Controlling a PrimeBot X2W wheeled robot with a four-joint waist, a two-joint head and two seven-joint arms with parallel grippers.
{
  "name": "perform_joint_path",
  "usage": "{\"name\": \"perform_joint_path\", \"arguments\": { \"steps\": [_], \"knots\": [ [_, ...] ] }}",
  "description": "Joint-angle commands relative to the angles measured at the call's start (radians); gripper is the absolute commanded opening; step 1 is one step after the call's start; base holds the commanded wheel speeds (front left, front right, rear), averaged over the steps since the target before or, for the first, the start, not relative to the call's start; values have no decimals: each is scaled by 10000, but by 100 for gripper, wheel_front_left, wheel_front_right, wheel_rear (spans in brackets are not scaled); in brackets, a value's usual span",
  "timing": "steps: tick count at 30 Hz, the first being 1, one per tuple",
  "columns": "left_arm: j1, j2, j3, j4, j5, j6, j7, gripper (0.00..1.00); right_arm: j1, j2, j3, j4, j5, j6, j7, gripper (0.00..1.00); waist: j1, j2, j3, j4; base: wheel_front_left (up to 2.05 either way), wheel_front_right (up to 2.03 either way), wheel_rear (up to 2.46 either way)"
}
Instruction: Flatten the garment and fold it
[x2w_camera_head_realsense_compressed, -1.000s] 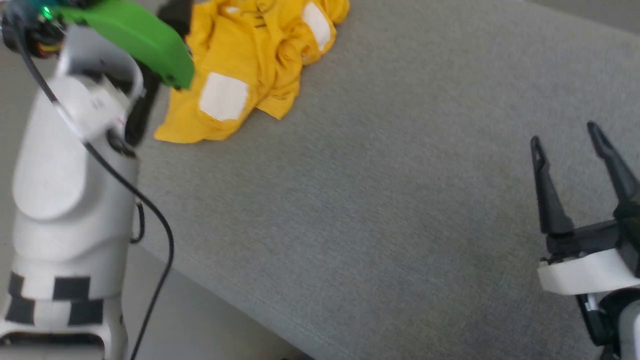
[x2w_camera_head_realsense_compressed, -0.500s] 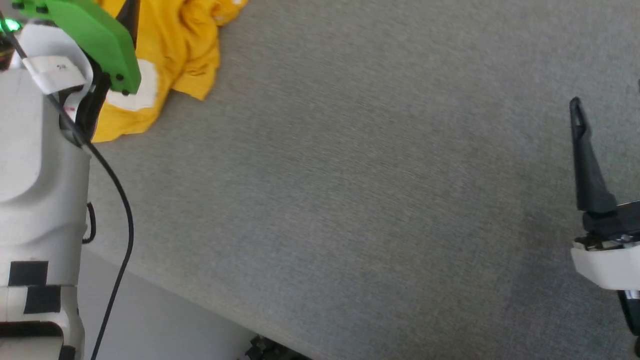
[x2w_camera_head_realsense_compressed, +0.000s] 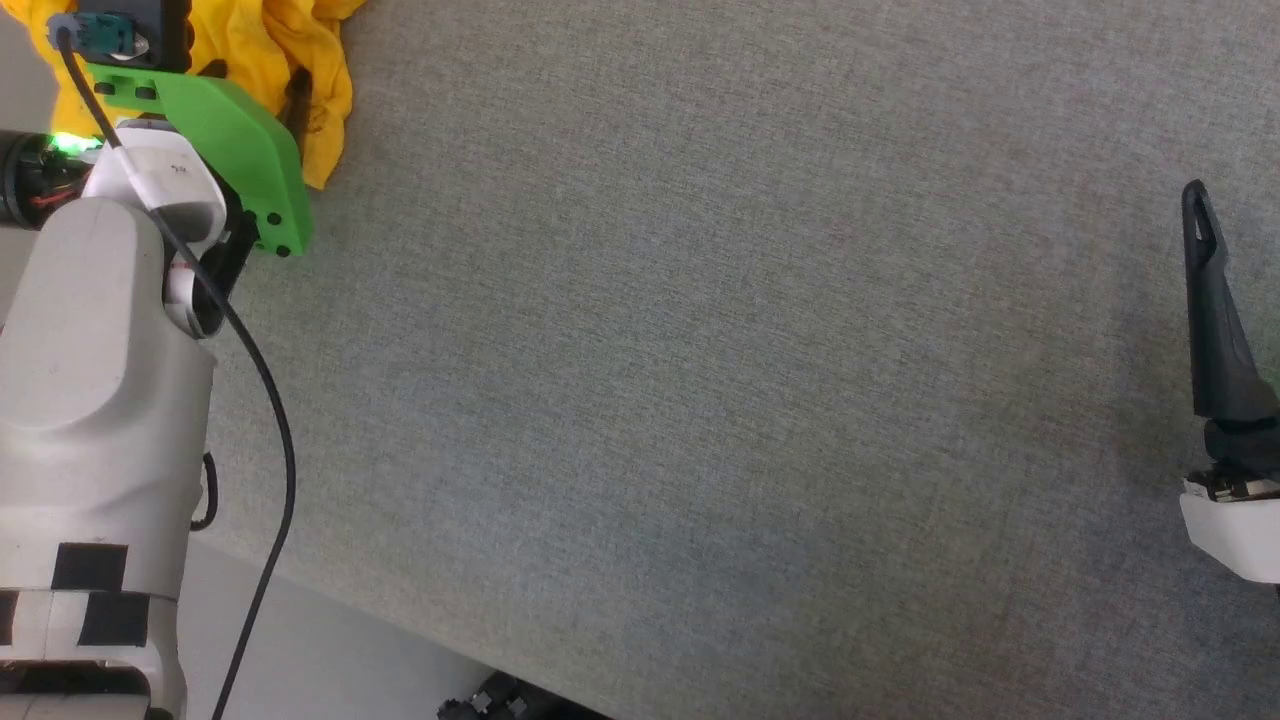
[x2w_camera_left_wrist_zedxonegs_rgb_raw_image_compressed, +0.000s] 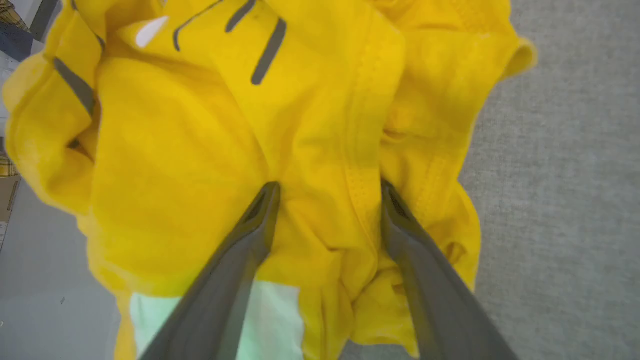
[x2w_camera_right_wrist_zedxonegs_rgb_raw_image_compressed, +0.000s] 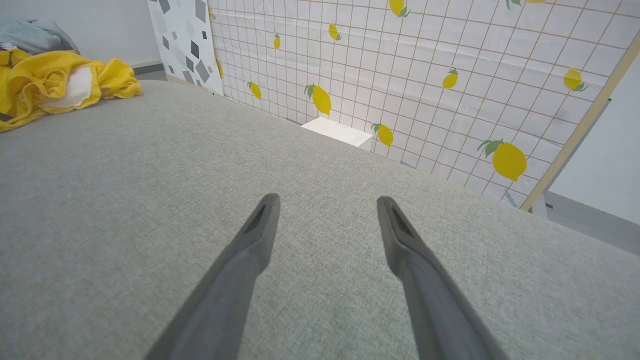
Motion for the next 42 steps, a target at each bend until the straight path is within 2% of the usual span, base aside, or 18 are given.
{"name": "perform_joint_path", "arguments": {
  "steps": [1, 7, 14, 18, 24, 32, 39, 42],
  "knots": [
    [179, 40, -66, 127, 80, 133, 24, 0, -64, -44, 24, -74, 88, -19, 6, 100, -1, 0, -68, 3, 0, 0, 0],
    [51, 518, 136, -70, 225, 378, -553, 0, -76, 167, 80, 254, 137, -19, -239, 100, -1, 0, -620, -67, 0, 0, 0],
    [-156, 1210, 574, -636, 316, 659, -1473, 0, -163, 777, 283, 1026, 150, -19, -821, 100, -1, 0, -1890, -370, 0, 0, 0],
    [-331, 1546, 705, -999, 253, 581, -1486, 0, -107, 1165, 180, 1477, 105, -19, -1151, 100, -1, 0, -2682, -562, 0, 0, 0],
    [-860, 1875, 783, -1630, -31, 217, -1194, 0, 168, 1776, -24, 2150, 60, -19, -1636, 100, -1, 0, -3912, -832, 0, 0, 0],
    [-2375, 1613, 574, -2315, -359, 76, -461, 0, 553, 2198, -337, 2930, 144, -19, -2186, 100, -1, 0, -5301, -1265, 0, 0, 0],
    [-4003, 560, 252, -2336, -816, 167, -29, 0, 841, 2233, -1008, 3415, 639, -19, -2514, 100, -1, 0, -6192, -1762, 0, 0, 0],
    [-4393, -61, -35, -2248, -1019, 131, 79, 0, 963, 2234, -1240, 3549, 793, -19, -2601, 100, -1, 0, -6447, -1973, 0, 0, 0]
  ]
}}
